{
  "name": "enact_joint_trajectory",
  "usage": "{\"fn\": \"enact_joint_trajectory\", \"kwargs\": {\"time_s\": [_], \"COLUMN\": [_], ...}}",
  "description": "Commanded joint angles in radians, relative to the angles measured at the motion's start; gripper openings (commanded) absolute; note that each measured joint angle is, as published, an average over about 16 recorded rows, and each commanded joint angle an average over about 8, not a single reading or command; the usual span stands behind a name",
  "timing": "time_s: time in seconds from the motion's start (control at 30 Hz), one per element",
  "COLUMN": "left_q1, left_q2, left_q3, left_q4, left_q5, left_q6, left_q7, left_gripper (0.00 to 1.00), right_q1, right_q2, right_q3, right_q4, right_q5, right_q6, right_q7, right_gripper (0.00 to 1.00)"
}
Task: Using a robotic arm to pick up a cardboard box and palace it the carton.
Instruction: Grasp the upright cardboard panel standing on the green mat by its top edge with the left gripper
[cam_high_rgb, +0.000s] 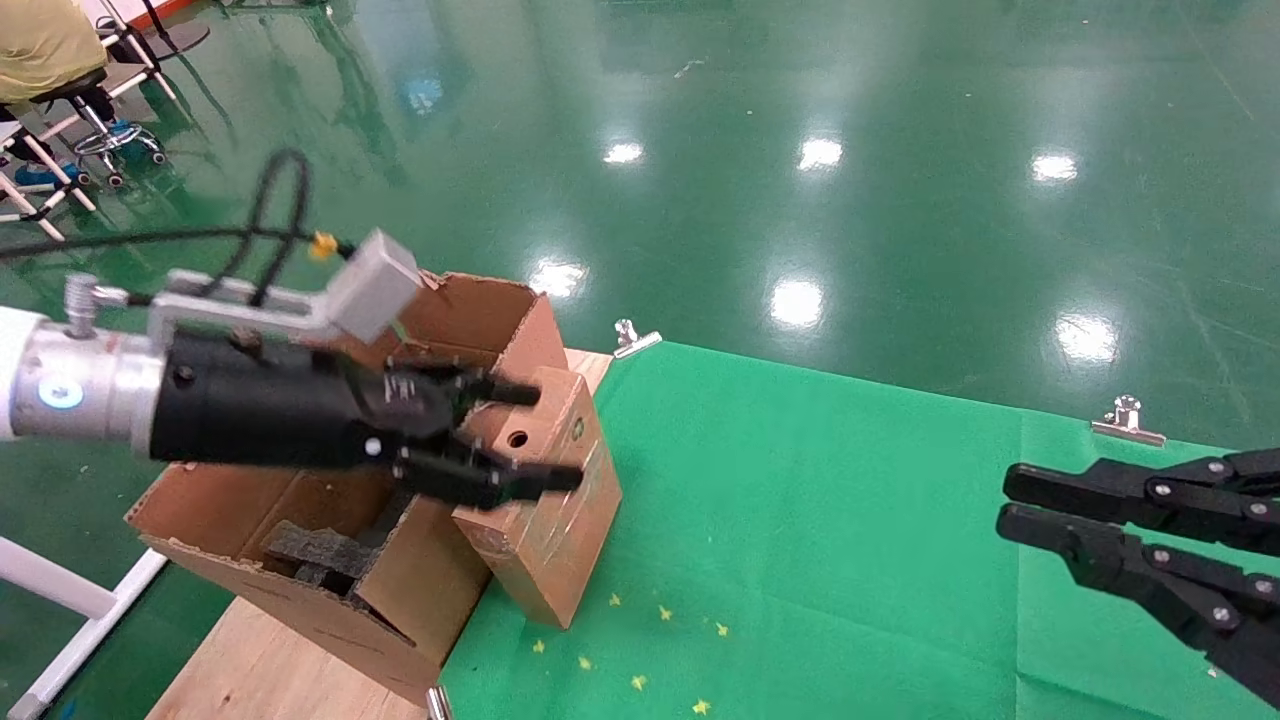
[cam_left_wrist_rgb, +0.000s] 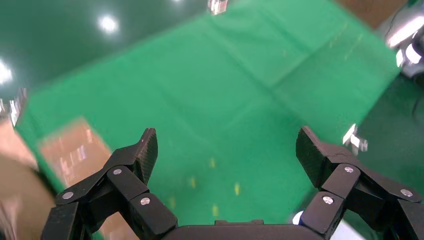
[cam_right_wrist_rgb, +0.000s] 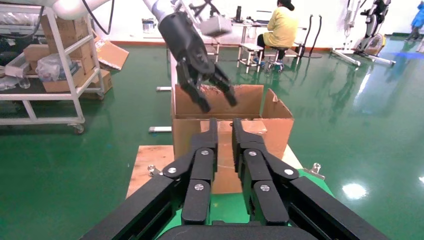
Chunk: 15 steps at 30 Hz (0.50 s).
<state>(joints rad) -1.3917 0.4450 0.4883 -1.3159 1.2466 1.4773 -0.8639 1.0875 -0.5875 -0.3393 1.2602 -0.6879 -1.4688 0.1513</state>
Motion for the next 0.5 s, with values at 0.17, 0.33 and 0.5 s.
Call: {"fn": "enact_joint_trajectory", "kwargs": {"time_s": [0.17,0.33,0.5], "left_q1": [-0.129,-0.218,-0.271], "left_q2": [0.057,0.112,0.150], "left_q3": [0.080,0.158,0.228], "left_q4": [0.002,0.012,0.032], "left_q5": [0.169,0.290,0.365], "left_q6": [0.071,0.095,0.095], "left_q7": [-0.155,-0.248,-0.314], "left_gripper": [1.00,1.00,1.00], "right_q1": [0.000,0.000,0.000], "right_q2": [0.000,0.000,0.000], "right_q3": [0.000,0.000,0.000], "right_q4": [0.000,0.000,0.000], "right_q5": [0.000,0.000,0.000], "right_q6": [0.000,0.000,0.000], "right_q7": [0.000,0.000,0.000], "right_gripper": [0.00,0.00,0.00]}}
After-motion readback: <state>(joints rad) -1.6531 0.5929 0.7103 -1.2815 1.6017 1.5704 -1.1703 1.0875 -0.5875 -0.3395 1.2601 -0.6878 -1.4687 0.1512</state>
